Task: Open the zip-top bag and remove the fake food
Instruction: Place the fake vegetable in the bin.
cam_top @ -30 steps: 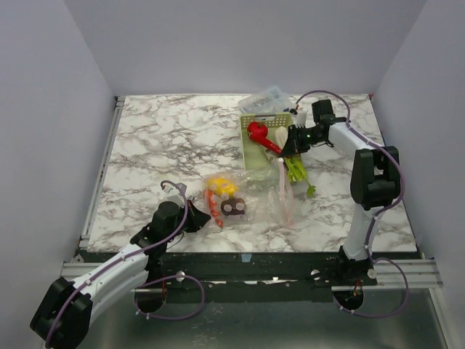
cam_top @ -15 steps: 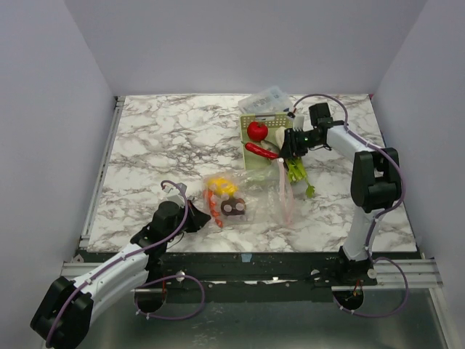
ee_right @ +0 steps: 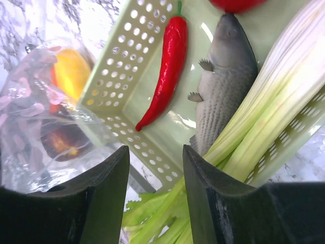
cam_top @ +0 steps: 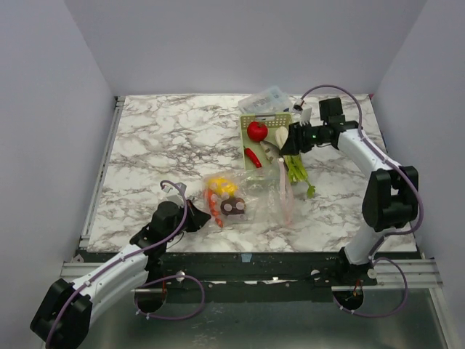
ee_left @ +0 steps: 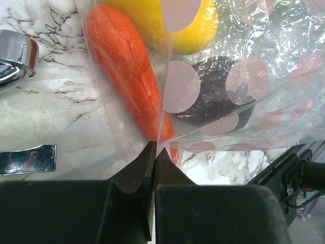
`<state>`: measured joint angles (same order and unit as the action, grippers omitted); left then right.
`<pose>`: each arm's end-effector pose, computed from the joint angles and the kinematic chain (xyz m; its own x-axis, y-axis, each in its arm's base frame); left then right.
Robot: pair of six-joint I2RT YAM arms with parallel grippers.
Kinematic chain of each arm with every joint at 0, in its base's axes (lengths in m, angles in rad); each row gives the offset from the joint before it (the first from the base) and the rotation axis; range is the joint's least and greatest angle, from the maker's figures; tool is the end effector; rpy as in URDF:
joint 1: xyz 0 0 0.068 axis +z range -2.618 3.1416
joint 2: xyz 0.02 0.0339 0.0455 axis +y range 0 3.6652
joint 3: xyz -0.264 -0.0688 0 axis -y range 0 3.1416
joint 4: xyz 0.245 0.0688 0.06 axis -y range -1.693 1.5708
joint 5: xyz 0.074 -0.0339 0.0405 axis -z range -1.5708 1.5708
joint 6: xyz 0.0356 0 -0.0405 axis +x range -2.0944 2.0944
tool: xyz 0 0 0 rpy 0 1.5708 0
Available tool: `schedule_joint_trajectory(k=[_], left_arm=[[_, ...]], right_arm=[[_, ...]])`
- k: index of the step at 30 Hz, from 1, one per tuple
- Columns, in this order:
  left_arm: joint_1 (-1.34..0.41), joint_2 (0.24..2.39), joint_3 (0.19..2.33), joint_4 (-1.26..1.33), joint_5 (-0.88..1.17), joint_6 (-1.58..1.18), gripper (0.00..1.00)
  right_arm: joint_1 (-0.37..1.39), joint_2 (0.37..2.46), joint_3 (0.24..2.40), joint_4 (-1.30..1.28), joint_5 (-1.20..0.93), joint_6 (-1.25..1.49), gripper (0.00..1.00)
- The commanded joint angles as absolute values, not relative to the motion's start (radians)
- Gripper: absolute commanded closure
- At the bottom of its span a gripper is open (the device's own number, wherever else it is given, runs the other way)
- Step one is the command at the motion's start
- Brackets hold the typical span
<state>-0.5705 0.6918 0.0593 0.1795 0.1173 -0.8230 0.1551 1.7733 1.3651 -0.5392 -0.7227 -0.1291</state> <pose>0.1224 -0.0835 0.1376 -0.7087 -0.4104 -0.5739 0.1549 0.7031 -0.6941 0.3724 0.0821 0.2482 -0.7314 -0.2121 -0.6481 -0.5965 0.6596 0.4574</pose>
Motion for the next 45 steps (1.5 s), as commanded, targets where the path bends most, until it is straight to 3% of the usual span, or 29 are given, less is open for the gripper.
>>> schedule_joint_trajectory(k=[1, 12, 25, 36, 45], left_arm=[[-0.566, 0.682, 0.053, 0.194, 0.133, -0.815, 1.0], [-0.566, 0.672, 0.051, 0.197, 0.144, -0.81, 1.0], [-0.565, 0.621, 0.014, 0.233, 0.138, -0.838, 1.0], [-0.566, 0.612, 0.005, 0.285, 0.146, -0.864, 1.0], [-0.566, 0.598, -0.021, 0.299, 0.152, -0.888, 1.0]], right_arm=[[0.153, 1.687, 1.324, -0.493, -0.748, -0.148, 0.5], [0.143, 1.432, 1.101, -0.315, -0.77, -0.094, 0.36], [0.088, 1.081, 0.72, 0.067, -0.791, 0.078, 0.2], [0.071, 1.09, 0.541, 0.289, -0.993, 0.183, 0.2], [0.007, 1.069, 0.558, 0.296, -1.108, 0.227, 0.2]])
